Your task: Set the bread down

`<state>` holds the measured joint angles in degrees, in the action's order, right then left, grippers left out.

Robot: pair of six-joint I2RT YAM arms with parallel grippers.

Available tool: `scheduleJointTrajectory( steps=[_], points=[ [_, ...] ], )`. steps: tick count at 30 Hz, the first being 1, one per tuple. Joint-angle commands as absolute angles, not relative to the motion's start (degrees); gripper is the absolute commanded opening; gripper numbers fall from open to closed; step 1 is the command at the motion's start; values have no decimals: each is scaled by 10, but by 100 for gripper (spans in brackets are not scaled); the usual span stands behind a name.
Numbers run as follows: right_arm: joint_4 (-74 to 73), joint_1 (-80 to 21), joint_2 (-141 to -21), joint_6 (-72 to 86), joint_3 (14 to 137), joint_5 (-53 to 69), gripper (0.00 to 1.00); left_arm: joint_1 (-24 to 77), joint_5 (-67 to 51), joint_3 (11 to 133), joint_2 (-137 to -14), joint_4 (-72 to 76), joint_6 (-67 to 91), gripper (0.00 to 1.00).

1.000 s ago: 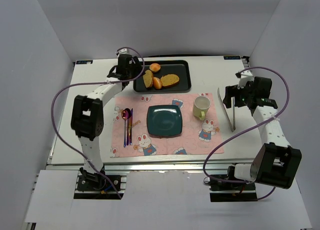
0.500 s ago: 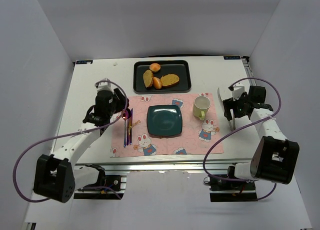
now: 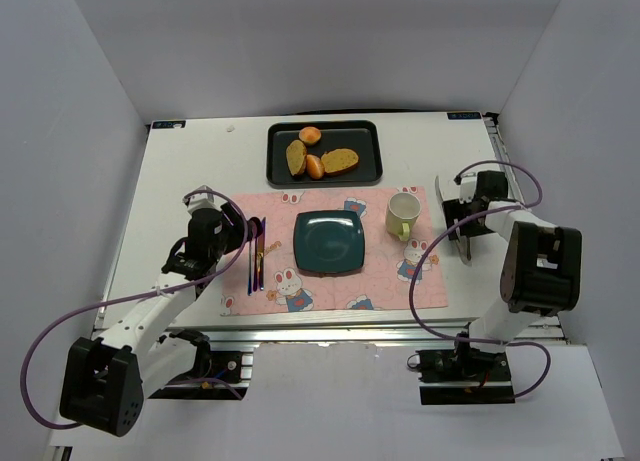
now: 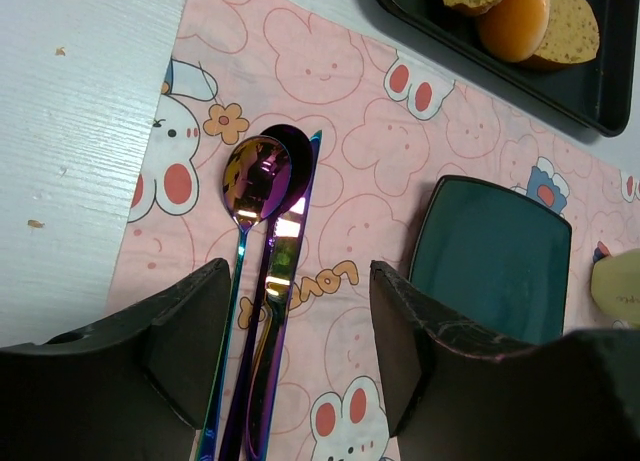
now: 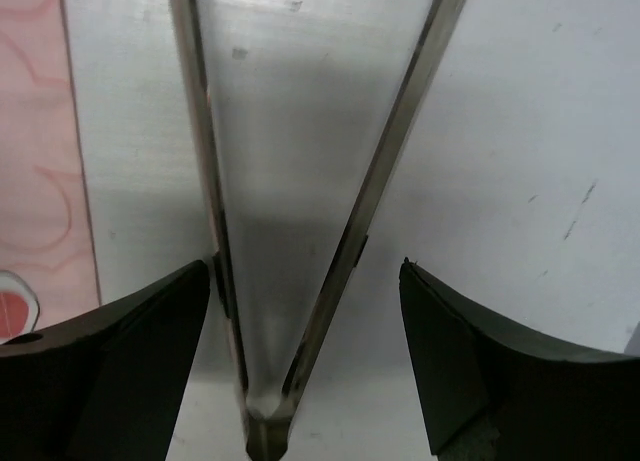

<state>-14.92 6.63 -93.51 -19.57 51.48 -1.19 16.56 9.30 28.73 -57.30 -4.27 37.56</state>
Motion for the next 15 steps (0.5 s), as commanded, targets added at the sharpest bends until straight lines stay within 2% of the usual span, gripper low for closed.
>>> scheduleJointTrajectory(
  steps=[1, 5, 7, 8, 9, 10, 12, 14, 15],
  points=[
    [-133, 65, -954, -155, 548, -5, 80, 162, 101, 296, -566, -40, 378, 68],
    [-126, 65, -980, -141, 556, 30, 76, 162, 100, 298, -568, -43, 378, 68],
    [-127, 65, -999, -135, 558, 33, 64, 162, 99, 297, -567, -44, 379, 68],
    [-130, 65, -999, -135, 560, 35, 64, 162, 100, 297, -566, -45, 379, 68],
    [-135, 65, -1005, -135, 561, 37, 56, 162, 100, 297, -565, -46, 379, 68],
    [-141, 65, -1006, -135, 560, 40, 52, 162, 102, 296, -562, -47, 379, 68],
    [-145, 66, -998, -141, 553, 45, 34, 162, 103, 293, -554, -50, 380, 68],
    [-158, 66, -971, -159, 569, 61, 0, 162, 104, 292, -542, -61, 380, 68],
    [-175, 66, -949, -180, 590, 97, 0, 162, 105, 294, -536, -66, 380, 68]
  ],
)
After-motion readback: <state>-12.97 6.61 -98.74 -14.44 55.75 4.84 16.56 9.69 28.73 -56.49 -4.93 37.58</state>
